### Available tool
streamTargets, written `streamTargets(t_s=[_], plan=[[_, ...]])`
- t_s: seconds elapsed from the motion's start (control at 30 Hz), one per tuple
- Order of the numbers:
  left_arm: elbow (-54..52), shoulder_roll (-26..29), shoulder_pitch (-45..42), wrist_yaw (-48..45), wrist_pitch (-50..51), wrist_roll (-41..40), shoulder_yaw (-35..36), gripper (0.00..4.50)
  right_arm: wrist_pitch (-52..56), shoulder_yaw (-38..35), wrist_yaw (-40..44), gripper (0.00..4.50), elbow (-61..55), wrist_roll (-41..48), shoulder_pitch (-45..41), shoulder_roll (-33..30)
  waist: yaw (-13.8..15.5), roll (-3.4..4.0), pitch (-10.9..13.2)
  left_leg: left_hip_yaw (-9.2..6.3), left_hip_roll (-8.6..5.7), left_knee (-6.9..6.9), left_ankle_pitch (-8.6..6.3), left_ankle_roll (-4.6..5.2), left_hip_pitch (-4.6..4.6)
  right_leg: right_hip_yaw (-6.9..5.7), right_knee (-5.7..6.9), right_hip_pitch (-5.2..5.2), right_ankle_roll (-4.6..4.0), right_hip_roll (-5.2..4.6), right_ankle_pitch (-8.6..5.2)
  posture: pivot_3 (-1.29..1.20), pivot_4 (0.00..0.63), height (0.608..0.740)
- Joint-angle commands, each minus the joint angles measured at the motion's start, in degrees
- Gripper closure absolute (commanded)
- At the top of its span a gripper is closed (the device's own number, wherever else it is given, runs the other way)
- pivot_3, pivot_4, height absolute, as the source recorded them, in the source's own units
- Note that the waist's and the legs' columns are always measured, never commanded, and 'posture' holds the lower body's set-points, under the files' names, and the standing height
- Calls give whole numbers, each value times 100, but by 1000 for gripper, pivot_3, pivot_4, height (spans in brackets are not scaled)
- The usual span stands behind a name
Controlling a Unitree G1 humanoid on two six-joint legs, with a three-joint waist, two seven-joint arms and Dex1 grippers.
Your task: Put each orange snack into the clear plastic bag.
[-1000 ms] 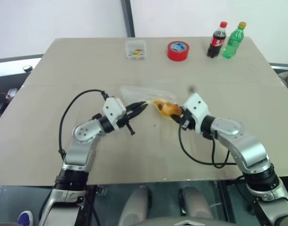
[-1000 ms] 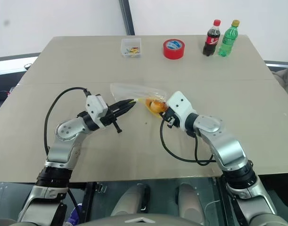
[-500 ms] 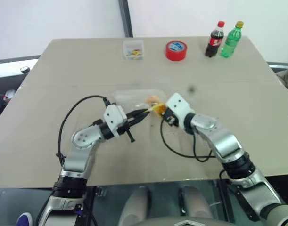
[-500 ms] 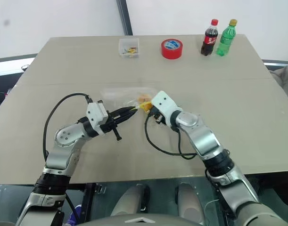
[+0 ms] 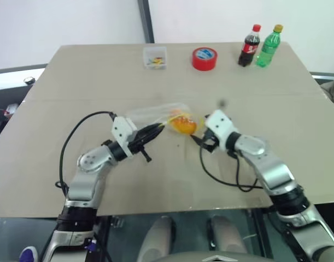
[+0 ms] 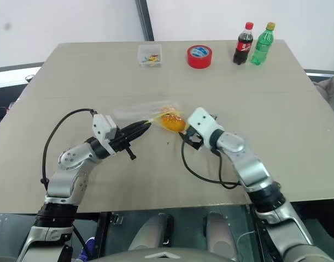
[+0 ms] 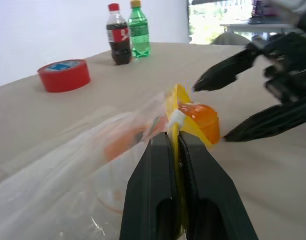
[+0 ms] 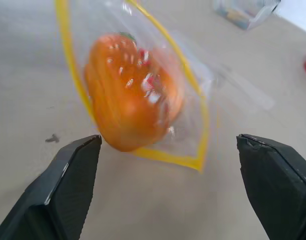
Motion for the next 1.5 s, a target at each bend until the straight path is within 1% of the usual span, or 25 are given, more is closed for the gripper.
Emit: streamTargets(t_s=[0.03,0.13,0.3,0.43,0.53,0.57,0.63,0.7,0.83,0.87,0.9,1.0,1.13,1.33,1.43,1.5], plan=[[-182,-39,-190,83,205,-299,195,4500,-240,-226,83,92,-160,6,24,-168,6,-1,-1,-1,0,0,0,0,1,-2,1,1,0,0,0,0,150,740],[-131,-65,-317,125,404,-478,284,4500,-661,43,42,92,207,-472,23,-395,9,-1,-1,1,-2,1,0,0,1,-1,0,2,0,-1,0,0,150,740],[-85,-59,-444,85,540,-562,328,4500,-1296,675,-29,92,1145,-1108,-264,-160,-15,-1,0,7,0,0,0,-1,4,4,2,0,0,3,0,0,150,740],[-150,-81,-471,130,633,-595,354,4500,-1638,810,-187,92,1780,-1255,-444,276,-3,-2,0,8,0,1,1,-1,3,7,0,0,0,2,0,0,150,740],[-221,-97,-457,203,714,-642,397,4500,-1772,745,-436,92,2169,-1360,-548,579,5,-2,0,5,0,1,1,-2,2,5,0,0,0,1,0,0,150,740],[-247,-99,-449,222,733,-651,399,4500,-1829,721,-535,320,2311,-1412,-582,661,5,-2,0,5,0,1,1,-3,2,5,-1,0,-1,1,0,0,150,740],[-311,-116,-434,282,779,-681,409,4500,-1952,694,-643,927,2503,-1505,-619,736,5,-2,0,5,0,1,1,-3,2,5,0,0,-1,1,1,0,150,740],[-366,-136,-417,354,846,-728,435,4500,-2021,657,-688,1850,2557,-1549,-615,758,12,-2,0,4,-1,1,2,-5,2,5,0,0,-1,1,1,0,150,740],[-424,-156,-398,445,939,-786,463,4500,-2059,469,-803,3996,2527,-1585,-655,723,9,-2,0,5,-1,0,2,-4,2,5,0,-1,-1,0,1,0,150,740],[-435,-162,-398,462,958,-790,462,4500,-2024,411,-807,4355,2494,-1601,-682,678,9,-2,0,4,-1,0,2,-4,2,5,0,-1,-1,0,1,0,150,740],[-443,-167,-401,476,973,-794,463,4500,-1978,352,-779,4451,2434,-1600,-703,625,9,-2,0,4,-1,0,2,-4,2,5,0,-1,-1,0,1,0,150,740],[-450,-194,-437,568,1072,-876,503,4500,-1757,121,-629,4451,2157,-1482,-771,462,11,-2,1,5,-1,0,1,-3,1,6,0,-1,-1,0,1,0,150,740],[-372,-223,-676,683,1234,-995,550,4500,-1555,-61,-112,4451,1735,-1461,-1074,-108,10,-2,2,5,-2,1,1,-2,1,5,0,-1,-1,0,1,0,150,740],[-194,-283,-1257,865,1582,-1157,624,4500,-1311,-129,728,4451,1394,-1407,-1583,-912,16,-4,3,3,-2,1,1,-2,-2,1,-3,0,-1,0,0,0,150,740],[-226,-268,-1402,842,1718,-1151,562,4500,-1145,-121,970,4451,1304,-1446,-1833,-1175,3,-4,3,5,-3,0,1,-2,-3,3,-7,0,0,-1,0,0,150,740],[-291,-326,-1471,912,1928,-1317,596,4500,-858,-52,1321,4451,1099,-1380,-1870,-1370,-2,-4,3,7,-3,-1,1,-3,-4,6,-7,-1,0,-1,0,0,150,740]])
